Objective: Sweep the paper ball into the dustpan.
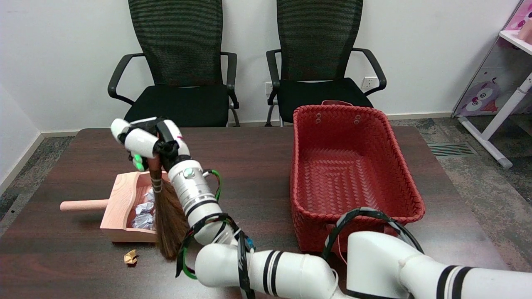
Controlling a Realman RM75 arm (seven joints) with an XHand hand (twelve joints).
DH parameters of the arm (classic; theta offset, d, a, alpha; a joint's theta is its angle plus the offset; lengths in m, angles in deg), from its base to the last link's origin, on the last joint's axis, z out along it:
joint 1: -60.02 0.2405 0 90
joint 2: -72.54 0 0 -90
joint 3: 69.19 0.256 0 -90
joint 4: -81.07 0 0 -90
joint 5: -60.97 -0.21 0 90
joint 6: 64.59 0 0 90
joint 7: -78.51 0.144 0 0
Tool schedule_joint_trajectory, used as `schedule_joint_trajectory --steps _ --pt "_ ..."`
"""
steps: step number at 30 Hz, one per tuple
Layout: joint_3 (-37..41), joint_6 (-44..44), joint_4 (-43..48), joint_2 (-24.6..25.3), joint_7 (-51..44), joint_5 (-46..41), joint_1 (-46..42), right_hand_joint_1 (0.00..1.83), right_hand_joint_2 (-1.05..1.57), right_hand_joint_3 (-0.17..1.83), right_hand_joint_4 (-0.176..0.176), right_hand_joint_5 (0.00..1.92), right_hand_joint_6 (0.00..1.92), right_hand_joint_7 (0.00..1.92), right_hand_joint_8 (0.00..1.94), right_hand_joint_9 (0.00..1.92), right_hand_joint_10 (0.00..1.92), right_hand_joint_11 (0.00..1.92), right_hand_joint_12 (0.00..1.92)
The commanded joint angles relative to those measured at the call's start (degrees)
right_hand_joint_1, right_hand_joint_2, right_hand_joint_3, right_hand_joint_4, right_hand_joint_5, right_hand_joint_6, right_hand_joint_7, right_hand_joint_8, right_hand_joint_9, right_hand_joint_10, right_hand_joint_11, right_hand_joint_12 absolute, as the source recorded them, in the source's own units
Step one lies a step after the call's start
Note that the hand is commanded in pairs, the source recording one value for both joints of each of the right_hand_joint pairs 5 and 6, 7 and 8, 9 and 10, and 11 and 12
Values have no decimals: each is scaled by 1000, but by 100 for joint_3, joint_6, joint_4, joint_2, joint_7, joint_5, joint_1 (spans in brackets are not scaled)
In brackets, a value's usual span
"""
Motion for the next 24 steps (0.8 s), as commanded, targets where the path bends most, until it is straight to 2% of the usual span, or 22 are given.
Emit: schedule_joint_trajectory --steps 1,5,15,24 --pt "126 199 -12 -279 2468 -181 600 962 1571 864 176 1920 1920 1920 1920 1920 1920 1920 1920" --pt "92 294 -186 -374 2930 -181 600 970 1571 785 176 1920 1920 1920 1920 1920 1920 1920 1920" --pt "54 944 -1228 -867 2859 -127 289 988 1571 698 176 1920 1920 1920 1920 1920 1920 1920 1920" --pt "-46 1803 -2823 -1746 1713 -111 -109 984 1571 749 176 1920 1920 1920 1920 1920 1920 1920 1920"
